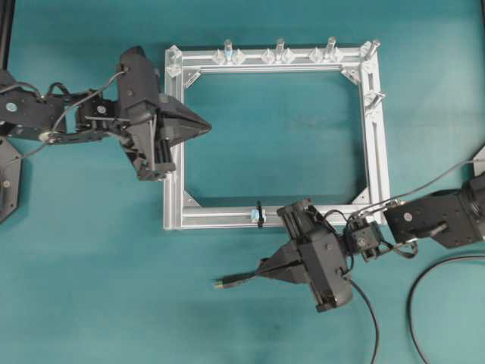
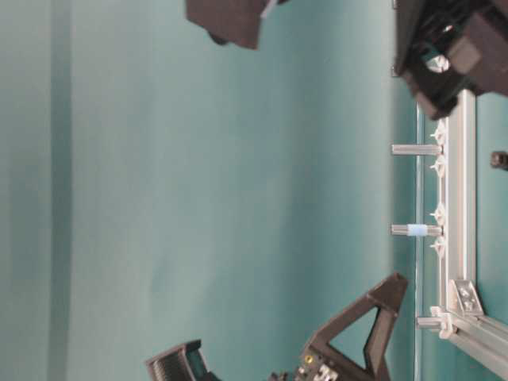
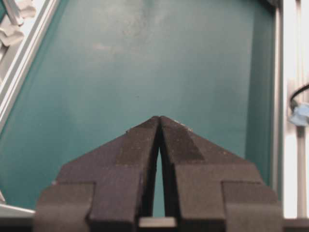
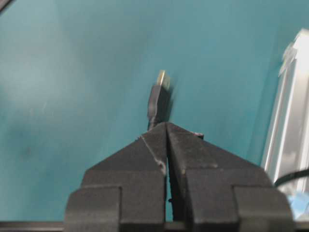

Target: Insert the wire through the string loop located in the center.

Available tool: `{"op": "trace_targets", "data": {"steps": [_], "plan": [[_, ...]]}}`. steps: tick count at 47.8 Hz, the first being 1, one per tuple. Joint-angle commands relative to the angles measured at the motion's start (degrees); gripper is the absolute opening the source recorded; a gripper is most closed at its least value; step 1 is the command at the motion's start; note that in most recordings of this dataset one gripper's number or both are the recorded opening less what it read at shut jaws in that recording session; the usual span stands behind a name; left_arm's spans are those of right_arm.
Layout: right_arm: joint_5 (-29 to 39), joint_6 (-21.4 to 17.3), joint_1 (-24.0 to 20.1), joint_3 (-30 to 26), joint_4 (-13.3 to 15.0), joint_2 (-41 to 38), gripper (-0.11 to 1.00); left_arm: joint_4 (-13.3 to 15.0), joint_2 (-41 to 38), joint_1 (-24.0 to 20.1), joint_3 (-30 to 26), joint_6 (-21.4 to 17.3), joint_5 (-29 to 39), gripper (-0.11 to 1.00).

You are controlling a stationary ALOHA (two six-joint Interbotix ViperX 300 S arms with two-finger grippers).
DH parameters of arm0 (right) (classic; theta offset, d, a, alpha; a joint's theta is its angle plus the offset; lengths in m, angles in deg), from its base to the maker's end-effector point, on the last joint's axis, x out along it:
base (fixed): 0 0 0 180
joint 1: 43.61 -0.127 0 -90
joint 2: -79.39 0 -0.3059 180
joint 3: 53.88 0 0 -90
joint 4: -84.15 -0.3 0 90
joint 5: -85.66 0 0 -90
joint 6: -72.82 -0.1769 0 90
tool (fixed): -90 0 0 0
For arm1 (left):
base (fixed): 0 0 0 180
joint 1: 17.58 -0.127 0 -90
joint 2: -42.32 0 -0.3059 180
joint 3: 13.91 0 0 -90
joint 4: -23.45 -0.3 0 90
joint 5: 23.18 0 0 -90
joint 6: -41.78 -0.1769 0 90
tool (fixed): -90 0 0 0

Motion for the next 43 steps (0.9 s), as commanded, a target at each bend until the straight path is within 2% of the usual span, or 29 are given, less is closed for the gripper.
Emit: {"op": "trace_targets", "data": {"steps": [1,6,12,15,19,20,27,43], "plan": [[1.32,-0.62,-0.26,-0.97,0.35,0.7,0.0,-0.18,2.64,0.35,0.26,0.18,0.09,0.01],[2.99,-0.79,-0.44,-1.49,0.35,0.35,0.0,-0.18,4.39,0.35,1.58,0.18,0.18,0.02],[3.34,-0.79,-0.53,-2.2,0.35,-0.18,0.03,-0.18,6.06,0.44,2.81,0.18,0.18,0.12],[3.25,-0.79,-0.62,-2.81,0.35,-0.53,0.16,-0.18,6.94,0.44,3.43,0.18,0.18,0.16],[2.9,-0.88,-0.62,-3.6,0.35,-1.05,0.37,-0.18,7.82,0.44,4.22,0.18,0.18,0.17],[2.81,-0.79,-0.62,-3.78,0.35,-1.23,0.38,-0.18,8.09,0.53,4.39,0.18,0.18,0.17],[1.23,-0.88,-0.62,-4.39,0.18,-2.64,0.38,-0.26,8.88,0.53,5.62,0.18,0.18,0.17],[-1.41,-4.57,-0.62,-4.31,0.18,-5.63,0.38,-0.18,9.32,0.62,6.86,0.35,0.18,0.17]]}}
